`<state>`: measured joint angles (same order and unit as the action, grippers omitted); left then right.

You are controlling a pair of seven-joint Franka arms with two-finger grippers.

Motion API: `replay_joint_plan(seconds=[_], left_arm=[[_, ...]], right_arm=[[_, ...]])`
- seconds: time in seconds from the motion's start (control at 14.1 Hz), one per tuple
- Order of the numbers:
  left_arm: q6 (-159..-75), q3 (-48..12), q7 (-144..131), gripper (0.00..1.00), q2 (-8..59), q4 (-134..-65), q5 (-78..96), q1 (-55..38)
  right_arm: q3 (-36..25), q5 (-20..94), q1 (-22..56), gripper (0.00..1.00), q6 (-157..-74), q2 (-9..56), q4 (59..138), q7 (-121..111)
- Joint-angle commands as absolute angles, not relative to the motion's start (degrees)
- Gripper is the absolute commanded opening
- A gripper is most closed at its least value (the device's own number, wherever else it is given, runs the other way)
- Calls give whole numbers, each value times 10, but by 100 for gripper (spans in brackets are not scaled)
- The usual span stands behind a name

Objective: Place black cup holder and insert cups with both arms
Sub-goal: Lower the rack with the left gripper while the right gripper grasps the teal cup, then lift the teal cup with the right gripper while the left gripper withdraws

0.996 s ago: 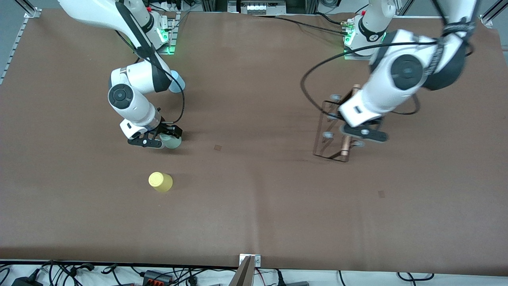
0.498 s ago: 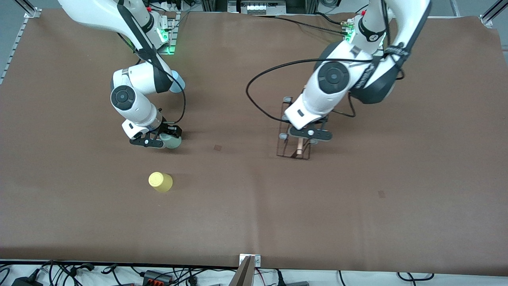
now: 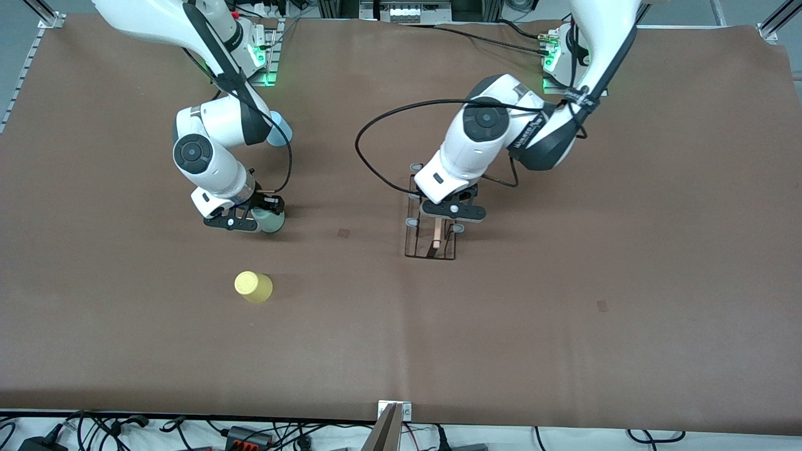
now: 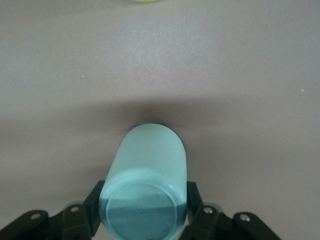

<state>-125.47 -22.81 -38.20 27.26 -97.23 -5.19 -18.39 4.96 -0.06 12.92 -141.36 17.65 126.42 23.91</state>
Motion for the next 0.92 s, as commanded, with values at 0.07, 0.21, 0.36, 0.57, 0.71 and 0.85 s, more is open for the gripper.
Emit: replay_joint_plan(seconds=[0.07,0.21,0.36,0.57,0.71,0.85], left_arm=[[-1283,-227,-465,1,295,-954,-130,-218],[-1288,-226,-467,2,301,-954,-155,-223],[-1286,-226,-467,97,300,-954,-161,-223],[-1274,-228,-461,100,279,-950,-162,-216],[-1219,-227,-455,100,251,-936,-162,-209],[-1147,-229,-415,100,229,-917,-160,-201]], right_arm=[[48,4,132,4,-1298,100,1237,229],[47,4,132,4,-1219,77,1210,233],[47,4,131,4,-1151,62,1171,238],[47,4,131,5,-1132,50,1150,236],[47,4,131,5,-1135,49,1150,236],[47,4,132,5,-1136,49,1150,241]])
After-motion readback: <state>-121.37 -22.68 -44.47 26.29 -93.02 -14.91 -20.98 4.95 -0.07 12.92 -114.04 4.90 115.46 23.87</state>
